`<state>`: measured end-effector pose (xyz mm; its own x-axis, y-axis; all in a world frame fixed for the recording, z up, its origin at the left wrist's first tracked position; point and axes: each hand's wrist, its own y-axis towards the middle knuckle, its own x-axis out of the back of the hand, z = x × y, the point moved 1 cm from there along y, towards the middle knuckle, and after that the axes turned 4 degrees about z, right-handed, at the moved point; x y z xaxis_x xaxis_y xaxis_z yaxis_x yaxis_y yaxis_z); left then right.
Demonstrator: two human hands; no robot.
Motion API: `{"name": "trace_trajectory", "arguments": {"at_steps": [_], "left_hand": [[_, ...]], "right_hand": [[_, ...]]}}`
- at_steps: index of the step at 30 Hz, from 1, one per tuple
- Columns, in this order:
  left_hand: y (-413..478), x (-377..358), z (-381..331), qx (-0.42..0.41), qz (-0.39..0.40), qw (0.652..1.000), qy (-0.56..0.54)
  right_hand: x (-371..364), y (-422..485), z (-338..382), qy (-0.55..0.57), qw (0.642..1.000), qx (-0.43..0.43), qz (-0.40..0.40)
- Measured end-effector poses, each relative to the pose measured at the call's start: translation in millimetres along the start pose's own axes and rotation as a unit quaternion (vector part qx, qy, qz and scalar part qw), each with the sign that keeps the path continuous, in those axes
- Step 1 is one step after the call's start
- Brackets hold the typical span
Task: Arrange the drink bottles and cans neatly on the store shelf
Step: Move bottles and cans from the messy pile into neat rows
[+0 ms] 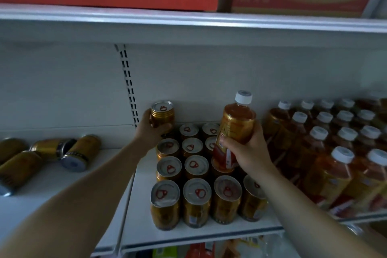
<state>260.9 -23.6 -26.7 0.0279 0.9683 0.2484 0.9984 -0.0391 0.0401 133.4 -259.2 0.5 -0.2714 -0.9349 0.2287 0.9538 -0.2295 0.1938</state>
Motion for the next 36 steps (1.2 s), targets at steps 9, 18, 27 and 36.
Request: {"name": "trace_trajectory", "arguments": {"at_steps": [9, 18, 27, 36], "left_hand": [[-11, -4, -11, 0.030, -0.031, 0.996, 0.082], [-54, -52, -41, -0.122, -0.035, 0.925, 0.358], [-76, -110, -54, -0.121, 0.066, 0.890, 0.434], [-73, -158, -36, 0.030, 0.162, 0.809, 0.563]], "right_hand": [[2, 2, 19, 0.004, 0.999, 0.036, 0.014], [45, 22, 49, -0.069, 0.997, 0.043, -0.012], [110, 76, 50, -0.160, 0.987, 0.020, 0.009], [128, 128, 26, -0.248, 0.967, 0.008, 0.066]]}}
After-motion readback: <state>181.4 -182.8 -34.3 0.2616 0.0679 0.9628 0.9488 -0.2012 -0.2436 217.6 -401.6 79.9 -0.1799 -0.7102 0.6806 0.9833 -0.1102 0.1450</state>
